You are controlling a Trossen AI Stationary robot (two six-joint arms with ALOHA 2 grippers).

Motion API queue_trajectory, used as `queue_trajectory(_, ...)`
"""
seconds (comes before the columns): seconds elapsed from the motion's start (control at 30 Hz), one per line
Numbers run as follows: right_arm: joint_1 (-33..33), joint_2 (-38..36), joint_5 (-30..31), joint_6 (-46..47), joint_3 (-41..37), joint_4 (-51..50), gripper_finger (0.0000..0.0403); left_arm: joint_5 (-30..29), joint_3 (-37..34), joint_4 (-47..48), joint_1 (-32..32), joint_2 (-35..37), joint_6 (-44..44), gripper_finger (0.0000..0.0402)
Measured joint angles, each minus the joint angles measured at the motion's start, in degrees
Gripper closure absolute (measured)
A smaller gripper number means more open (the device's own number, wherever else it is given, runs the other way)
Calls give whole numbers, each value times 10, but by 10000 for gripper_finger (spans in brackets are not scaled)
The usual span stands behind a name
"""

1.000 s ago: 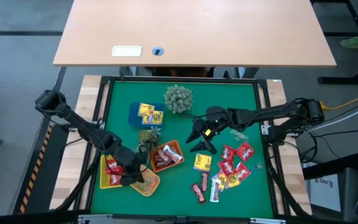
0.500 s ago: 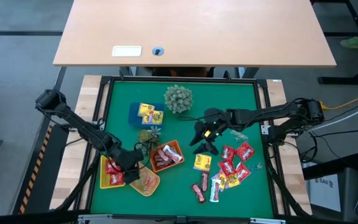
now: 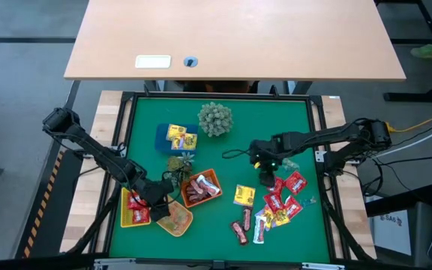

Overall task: Sort candy
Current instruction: Put the green gummy into the light orange bin

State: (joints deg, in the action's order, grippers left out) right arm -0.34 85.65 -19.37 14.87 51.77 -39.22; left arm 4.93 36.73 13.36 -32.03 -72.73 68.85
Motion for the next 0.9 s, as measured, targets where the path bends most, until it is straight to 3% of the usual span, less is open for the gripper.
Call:
queue_trajectory(0.2, 0, 0, 198, 45, 0, -161, 162, -21, 0, -1, 0, 0, -4, 288)
queue_trajectory(0.33, -1, 0, 283, 100, 0, -205, 162, -41, 0, -1, 0, 0, -4, 288)
queue_trajectory(0.9, -1, 1, 309, 119, -86, -162, 162, -45, 0, -1, 0, 0, -4, 288)
